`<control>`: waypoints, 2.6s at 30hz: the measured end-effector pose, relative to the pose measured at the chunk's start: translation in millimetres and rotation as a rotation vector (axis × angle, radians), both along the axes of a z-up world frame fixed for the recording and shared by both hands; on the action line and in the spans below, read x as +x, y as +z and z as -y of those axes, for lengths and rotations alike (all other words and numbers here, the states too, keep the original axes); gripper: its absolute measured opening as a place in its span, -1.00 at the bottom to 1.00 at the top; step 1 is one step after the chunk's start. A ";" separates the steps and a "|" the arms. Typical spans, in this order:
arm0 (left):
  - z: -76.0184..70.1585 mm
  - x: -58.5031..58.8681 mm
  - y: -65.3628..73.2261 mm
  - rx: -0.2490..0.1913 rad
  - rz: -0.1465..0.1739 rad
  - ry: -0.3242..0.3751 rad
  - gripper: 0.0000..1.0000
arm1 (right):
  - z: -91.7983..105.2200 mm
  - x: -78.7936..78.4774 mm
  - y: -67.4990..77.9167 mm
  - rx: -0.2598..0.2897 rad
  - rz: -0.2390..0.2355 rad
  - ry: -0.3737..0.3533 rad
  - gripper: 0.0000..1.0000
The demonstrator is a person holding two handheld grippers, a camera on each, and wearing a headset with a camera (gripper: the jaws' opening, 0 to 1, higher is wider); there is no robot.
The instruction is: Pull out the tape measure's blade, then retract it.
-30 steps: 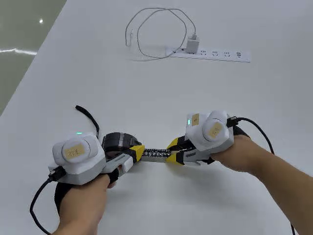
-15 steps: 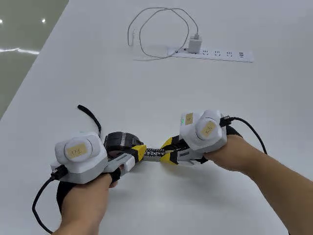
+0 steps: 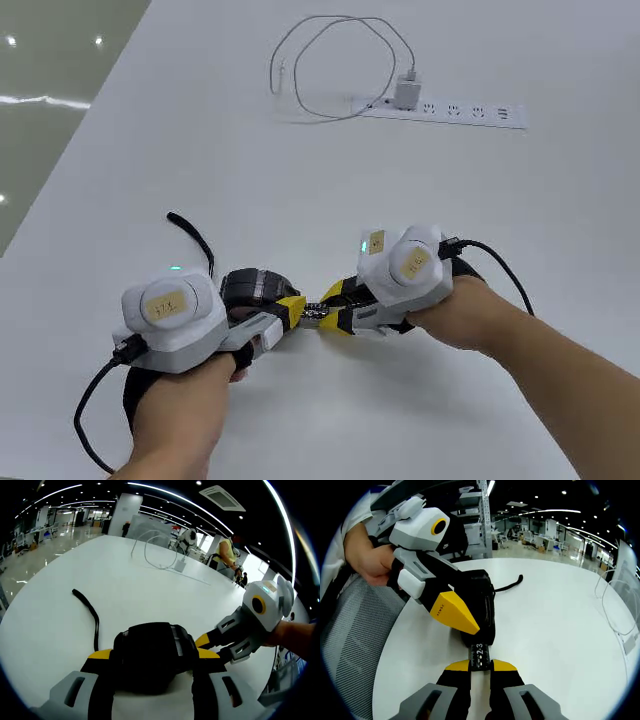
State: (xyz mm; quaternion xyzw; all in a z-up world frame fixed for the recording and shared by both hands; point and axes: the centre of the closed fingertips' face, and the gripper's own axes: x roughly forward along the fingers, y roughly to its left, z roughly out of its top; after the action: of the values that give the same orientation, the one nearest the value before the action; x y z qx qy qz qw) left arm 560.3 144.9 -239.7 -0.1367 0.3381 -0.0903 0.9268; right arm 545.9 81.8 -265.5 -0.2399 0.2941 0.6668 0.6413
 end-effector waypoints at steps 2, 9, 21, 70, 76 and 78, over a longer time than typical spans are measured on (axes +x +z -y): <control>0.0 -0.1 -0.1 0.001 0.000 0.000 0.17 | -2.4 0.2 -0.5 0.004 0.000 0.001 -0.81; -0.2 0.1 -0.3 0.000 -0.001 0.001 0.17 | -9.5 -0.1 -0.3 0.014 0.001 0.001 -0.81; 0.2 0.2 0.1 -0.001 0.002 0.002 0.17 | -17.4 -0.3 -0.4 0.020 0.008 0.001 -0.81; -2.1 -1.5 5.4 0.030 0.020 -0.055 0.26 | -2.3 8.4 12.5 0.020 0.048 -0.077 -0.53; 0.1 -1.1 8.8 0.037 0.032 -0.073 0.29 | 0.6 10.8 15.0 0.026 0.050 -0.104 -0.45; 1.8 -1.3 9.5 0.034 0.032 -0.076 0.31 | 0.4 10.7 15.3 0.027 0.050 -0.106 -0.44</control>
State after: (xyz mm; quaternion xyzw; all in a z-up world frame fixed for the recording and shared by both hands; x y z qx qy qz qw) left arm 559.0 143.0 -230.2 -0.1062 0.3294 -0.1220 0.9302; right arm 556.6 81.4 -250.2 -0.2320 0.2811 0.6297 0.6860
